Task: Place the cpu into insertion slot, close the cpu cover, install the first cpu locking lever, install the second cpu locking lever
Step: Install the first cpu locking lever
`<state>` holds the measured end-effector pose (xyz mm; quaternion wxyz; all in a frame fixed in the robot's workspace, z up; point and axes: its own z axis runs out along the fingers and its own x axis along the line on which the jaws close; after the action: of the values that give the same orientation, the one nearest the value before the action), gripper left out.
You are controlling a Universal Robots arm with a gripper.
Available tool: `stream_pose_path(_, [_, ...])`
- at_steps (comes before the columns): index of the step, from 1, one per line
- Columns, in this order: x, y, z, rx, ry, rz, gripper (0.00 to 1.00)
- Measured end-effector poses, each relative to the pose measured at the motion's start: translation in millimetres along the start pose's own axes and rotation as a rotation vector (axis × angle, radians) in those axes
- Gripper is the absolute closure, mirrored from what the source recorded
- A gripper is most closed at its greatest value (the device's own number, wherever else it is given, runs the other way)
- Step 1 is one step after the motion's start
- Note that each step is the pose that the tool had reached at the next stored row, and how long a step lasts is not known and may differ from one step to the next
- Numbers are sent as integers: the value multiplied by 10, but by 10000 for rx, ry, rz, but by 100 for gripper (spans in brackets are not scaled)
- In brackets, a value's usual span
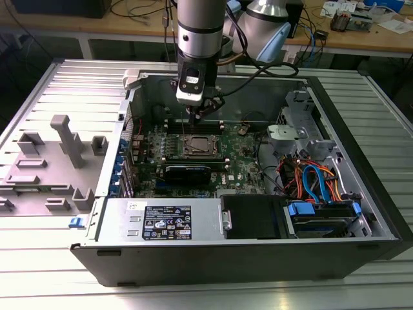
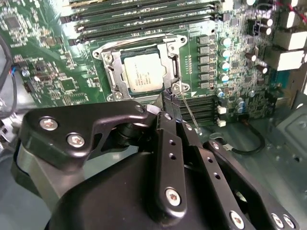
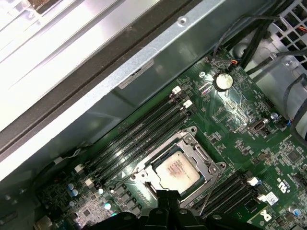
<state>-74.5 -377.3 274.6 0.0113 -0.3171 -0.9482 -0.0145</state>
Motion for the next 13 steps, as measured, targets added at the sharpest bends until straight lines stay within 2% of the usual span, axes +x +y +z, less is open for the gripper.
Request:
stream_pose_path(1, [0, 0, 1, 9, 6, -309, 89])
stream_pose_path(2, [0, 0, 5, 25, 17, -837, 89])
stream_pose_path(3, [0, 0, 6, 33, 22, -1062, 89])
stream_pose_path(4, [0, -1, 8, 35, 24, -1171, 89])
stream_pose_path(11, [38, -29, 10, 36, 25, -1227, 89])
stream_pose_path(13, [40, -31, 11, 51, 33, -1605, 89])
